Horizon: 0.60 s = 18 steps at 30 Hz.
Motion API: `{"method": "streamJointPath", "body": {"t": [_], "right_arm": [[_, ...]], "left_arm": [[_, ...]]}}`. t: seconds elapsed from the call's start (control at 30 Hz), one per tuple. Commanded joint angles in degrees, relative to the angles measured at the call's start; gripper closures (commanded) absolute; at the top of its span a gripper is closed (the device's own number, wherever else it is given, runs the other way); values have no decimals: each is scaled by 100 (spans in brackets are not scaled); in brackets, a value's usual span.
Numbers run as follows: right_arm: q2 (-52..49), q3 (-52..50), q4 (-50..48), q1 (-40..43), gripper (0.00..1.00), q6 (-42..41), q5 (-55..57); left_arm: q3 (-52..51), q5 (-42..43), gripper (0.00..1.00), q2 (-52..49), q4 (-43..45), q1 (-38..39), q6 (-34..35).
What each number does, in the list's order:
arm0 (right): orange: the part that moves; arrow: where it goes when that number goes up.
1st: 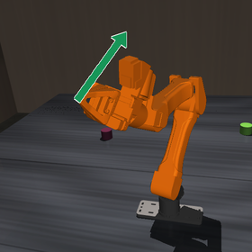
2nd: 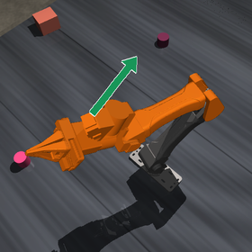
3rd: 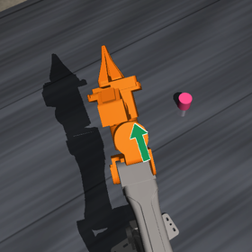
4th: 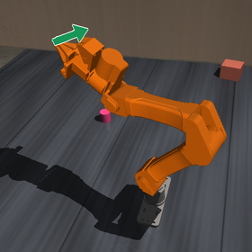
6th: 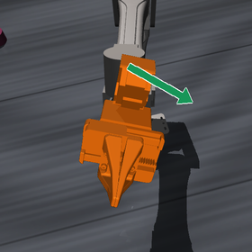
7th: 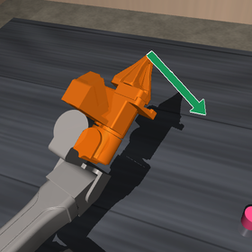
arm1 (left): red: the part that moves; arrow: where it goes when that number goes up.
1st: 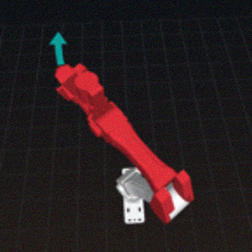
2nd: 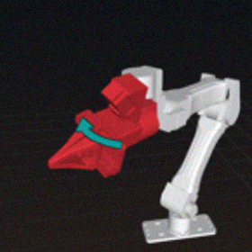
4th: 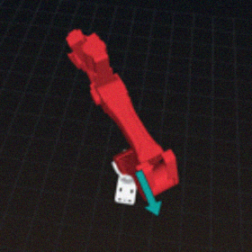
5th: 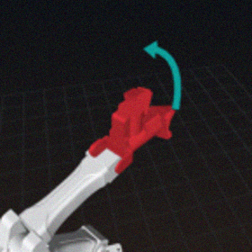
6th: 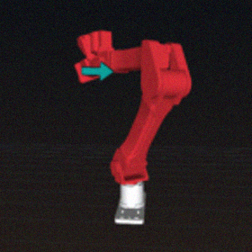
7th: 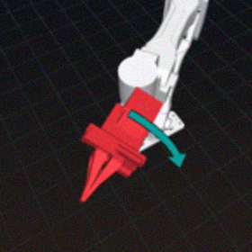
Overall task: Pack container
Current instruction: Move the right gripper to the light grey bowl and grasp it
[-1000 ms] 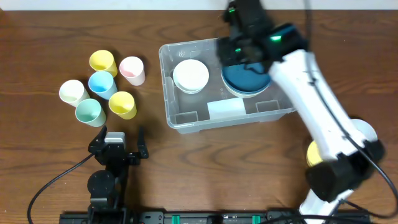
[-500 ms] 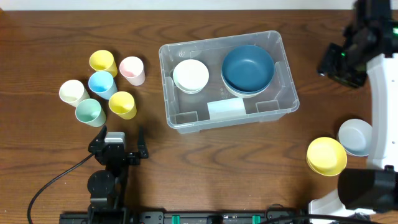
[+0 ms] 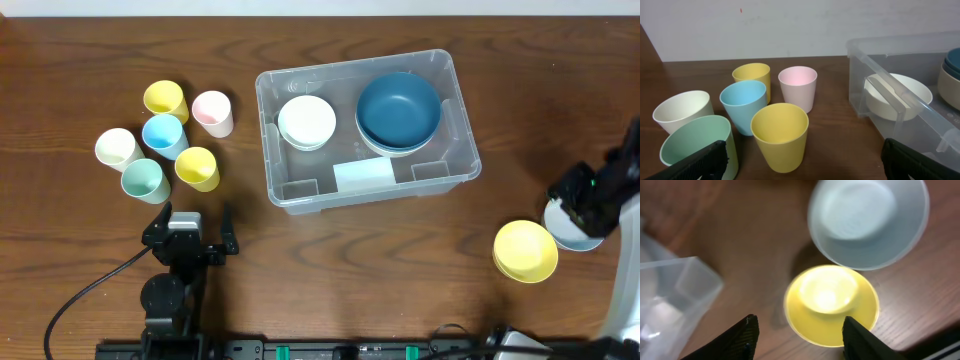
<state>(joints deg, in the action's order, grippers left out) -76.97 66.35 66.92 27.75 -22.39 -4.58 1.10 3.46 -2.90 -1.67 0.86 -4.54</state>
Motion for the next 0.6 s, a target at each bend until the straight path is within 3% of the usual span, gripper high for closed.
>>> {"method": "streamJointPath", "body": {"t": [0.0,0.27,0.57], "right_arm": [[197,-428,-186,256,44,-68,-2],[197,-1095,-951,925,46,-105,4],[184,-1150,-1360,1733,48,-186,61]], "left_arm": [[-83,9,2,-2,-216,4,-15],[-83,9,2,-2,-216,4,-15],[-83,9,2,-2,-216,4,-17]]}}
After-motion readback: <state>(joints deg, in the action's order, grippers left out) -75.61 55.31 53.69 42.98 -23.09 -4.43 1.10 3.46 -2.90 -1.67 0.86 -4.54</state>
